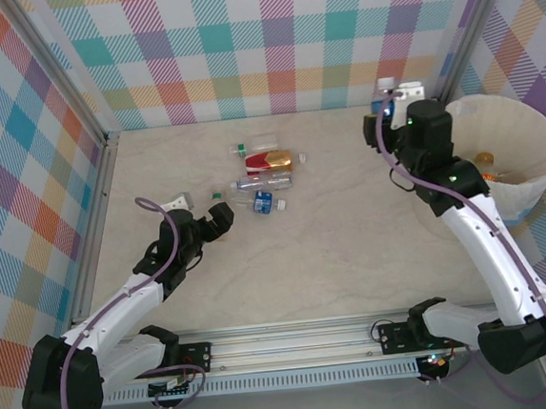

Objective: Put the plastic bottles in the bin

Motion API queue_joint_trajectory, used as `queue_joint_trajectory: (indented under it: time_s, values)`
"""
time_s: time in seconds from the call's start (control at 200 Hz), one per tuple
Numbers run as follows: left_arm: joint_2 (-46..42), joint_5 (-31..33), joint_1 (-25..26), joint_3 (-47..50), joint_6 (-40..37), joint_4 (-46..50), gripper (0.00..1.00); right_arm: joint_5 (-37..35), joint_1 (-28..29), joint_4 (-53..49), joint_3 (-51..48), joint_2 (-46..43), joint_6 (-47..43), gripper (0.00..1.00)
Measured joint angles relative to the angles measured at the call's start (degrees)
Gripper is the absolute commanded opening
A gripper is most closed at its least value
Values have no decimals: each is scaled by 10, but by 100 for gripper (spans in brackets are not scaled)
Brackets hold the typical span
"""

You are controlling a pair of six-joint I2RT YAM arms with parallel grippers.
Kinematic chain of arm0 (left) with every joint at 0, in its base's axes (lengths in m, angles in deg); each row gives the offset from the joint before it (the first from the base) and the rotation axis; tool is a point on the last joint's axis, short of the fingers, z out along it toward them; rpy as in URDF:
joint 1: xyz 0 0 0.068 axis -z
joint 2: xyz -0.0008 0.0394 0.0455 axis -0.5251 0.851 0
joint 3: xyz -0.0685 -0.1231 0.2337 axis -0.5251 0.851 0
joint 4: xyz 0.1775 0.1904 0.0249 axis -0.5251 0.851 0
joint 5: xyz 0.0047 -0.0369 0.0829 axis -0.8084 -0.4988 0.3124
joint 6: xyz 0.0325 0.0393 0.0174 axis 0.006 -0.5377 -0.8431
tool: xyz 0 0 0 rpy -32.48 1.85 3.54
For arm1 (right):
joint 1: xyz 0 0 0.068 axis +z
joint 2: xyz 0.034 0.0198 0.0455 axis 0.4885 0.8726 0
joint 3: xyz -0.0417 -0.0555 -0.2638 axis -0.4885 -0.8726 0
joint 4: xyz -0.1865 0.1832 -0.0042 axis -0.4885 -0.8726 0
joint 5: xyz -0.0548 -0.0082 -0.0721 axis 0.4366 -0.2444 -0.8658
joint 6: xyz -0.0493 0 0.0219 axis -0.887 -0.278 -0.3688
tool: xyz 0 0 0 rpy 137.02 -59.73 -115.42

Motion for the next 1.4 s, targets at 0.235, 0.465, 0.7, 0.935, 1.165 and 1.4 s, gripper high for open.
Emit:
queue_joint_trajectory:
  time_s: [0.235,0.465,0.7,0.935,1.165,1.4]
  values:
    - [-7,4,0,6,0,-4,100,26,-139,-58,53,-4,0,62]
    - [-10,2,0,10,-2,-10,100,40,-257,-81,73,6,0,62]
    - [-10,0,0,10,-5,-10,100,40,-369,-105,75,49,-2,74]
    - [-13,11,0,10,-4,-10,100,21,-408,-173,108,119,3,100]
    - [-29,27,-3,26,9,-11,100,119,-381,-192,108,87,45,100]
    - [-3,27,-9,-14,-2,57,100,247,-263,-160,104,42,92,100]
